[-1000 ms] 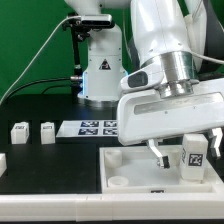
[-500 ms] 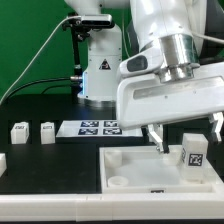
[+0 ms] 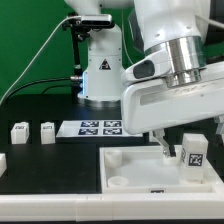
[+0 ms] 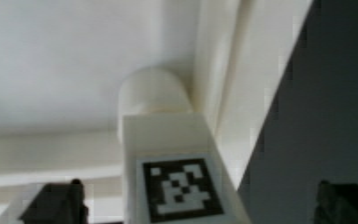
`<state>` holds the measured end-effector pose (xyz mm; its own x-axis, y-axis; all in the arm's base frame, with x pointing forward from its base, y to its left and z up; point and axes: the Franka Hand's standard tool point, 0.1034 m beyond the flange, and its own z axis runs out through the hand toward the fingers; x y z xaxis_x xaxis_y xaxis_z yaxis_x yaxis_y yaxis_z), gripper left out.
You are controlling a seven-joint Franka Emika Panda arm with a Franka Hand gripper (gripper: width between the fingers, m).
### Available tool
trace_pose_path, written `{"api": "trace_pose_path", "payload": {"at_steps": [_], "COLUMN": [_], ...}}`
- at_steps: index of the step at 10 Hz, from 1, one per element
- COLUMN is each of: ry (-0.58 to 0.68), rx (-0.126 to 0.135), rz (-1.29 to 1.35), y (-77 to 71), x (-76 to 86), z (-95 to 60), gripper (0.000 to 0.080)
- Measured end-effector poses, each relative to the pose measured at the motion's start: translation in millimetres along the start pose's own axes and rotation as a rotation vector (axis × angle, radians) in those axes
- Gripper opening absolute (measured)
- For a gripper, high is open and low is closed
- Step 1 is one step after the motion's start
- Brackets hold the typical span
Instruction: Assemble one leg
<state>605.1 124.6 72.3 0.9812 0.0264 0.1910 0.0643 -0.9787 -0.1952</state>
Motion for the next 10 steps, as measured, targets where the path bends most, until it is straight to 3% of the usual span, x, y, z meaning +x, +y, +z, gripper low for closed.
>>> {"api": "trace_pose_path", "payload": {"at_steps": [1,3,4,8,10], "ry": [-0.095,-0.315,-0.345,-0.352,-0.367], "rx": [0.001,-0.031,-0.031,-0.031,-0.092], "rz": [0.076,0.07,0.066,0.068,0.243], "y": [-2.5,10.2,17.8,16.0,4.3], "x": [0.4,-5.8,-4.2,-5.3,-4.2], "z": [-5.4,-16.0,-17.4,-15.6,-11.6], "gripper": [0.0649,0.0649,0.0649,0.0649,0.0649]}}
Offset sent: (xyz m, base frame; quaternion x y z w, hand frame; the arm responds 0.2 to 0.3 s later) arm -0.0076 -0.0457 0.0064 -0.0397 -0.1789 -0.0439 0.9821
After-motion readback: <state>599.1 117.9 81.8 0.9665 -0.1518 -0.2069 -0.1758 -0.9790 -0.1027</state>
